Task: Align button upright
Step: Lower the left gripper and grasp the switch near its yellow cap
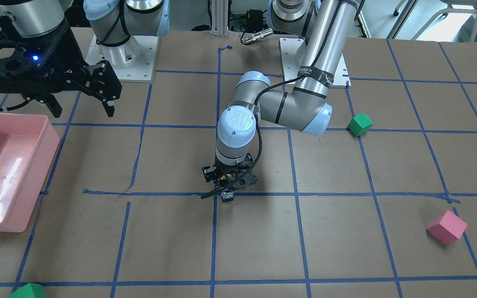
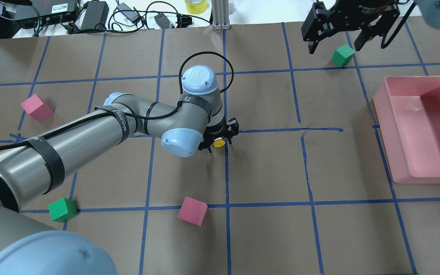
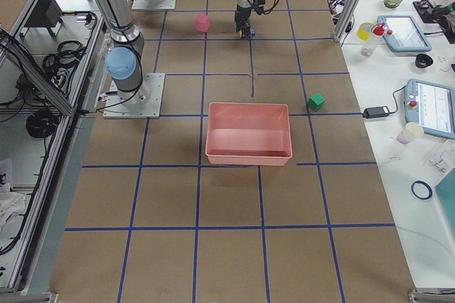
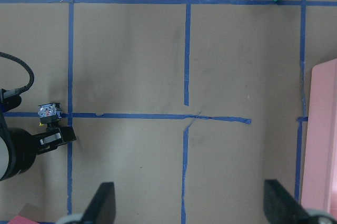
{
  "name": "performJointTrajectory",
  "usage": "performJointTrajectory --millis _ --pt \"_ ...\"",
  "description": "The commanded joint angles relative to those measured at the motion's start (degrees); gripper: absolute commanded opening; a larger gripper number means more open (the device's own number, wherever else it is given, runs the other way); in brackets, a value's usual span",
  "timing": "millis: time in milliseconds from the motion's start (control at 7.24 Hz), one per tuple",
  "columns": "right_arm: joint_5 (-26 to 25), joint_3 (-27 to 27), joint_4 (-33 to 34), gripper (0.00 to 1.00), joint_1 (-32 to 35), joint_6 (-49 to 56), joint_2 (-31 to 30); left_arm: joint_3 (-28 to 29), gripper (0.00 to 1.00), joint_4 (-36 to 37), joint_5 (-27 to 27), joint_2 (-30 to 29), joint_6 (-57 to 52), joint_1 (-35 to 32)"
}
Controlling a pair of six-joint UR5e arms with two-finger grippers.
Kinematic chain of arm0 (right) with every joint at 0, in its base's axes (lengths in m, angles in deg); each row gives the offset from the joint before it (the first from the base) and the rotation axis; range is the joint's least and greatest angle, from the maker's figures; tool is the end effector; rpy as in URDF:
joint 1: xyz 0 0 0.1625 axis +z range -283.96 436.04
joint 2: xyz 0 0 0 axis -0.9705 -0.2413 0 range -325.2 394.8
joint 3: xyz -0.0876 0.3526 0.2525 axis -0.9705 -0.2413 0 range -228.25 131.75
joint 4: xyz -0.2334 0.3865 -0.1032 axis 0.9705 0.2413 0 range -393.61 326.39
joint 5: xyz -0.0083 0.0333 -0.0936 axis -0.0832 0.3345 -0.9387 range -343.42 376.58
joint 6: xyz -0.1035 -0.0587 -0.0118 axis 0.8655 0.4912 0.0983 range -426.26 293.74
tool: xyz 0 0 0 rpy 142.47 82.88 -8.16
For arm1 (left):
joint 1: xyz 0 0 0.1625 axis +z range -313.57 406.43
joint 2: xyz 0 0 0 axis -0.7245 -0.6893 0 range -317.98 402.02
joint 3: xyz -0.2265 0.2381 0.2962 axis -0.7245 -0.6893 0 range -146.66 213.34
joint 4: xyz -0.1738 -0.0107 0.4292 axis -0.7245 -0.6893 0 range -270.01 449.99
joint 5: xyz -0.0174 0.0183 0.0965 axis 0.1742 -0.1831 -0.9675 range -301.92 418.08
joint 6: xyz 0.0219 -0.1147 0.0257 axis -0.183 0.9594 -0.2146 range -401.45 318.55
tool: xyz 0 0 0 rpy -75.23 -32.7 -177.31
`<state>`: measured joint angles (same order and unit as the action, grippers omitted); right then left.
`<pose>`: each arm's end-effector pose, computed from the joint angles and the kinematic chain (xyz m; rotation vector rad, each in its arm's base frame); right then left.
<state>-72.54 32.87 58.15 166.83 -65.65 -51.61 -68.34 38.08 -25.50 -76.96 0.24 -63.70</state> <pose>0.1431 -0.5812 0.5385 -0.0397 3.1199 -0.1920 -0.3597 -0.5554 0.1373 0.5771 -3.0102 -0.1475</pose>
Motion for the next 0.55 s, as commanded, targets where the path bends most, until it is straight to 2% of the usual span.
performJointTrajectory --millis 0,138,414 --pt "0.0 0.0 0.0 1.00 0.0 0.0 0.0 0.1 0.13 -0.2 0.3 0.2 -0.6 0.0" --pt "0.0 0.0 0.0 1.00 0.0 0.0 0.0 0.3 0.00 -0.2 0.1 0.2 -0.9 0.0" --pt "-0.2 0.0 -0.1 1.00 -0.1 0.0 0.0 0.5 0.00 -0.2 -0.2 0.5 -0.9 0.0"
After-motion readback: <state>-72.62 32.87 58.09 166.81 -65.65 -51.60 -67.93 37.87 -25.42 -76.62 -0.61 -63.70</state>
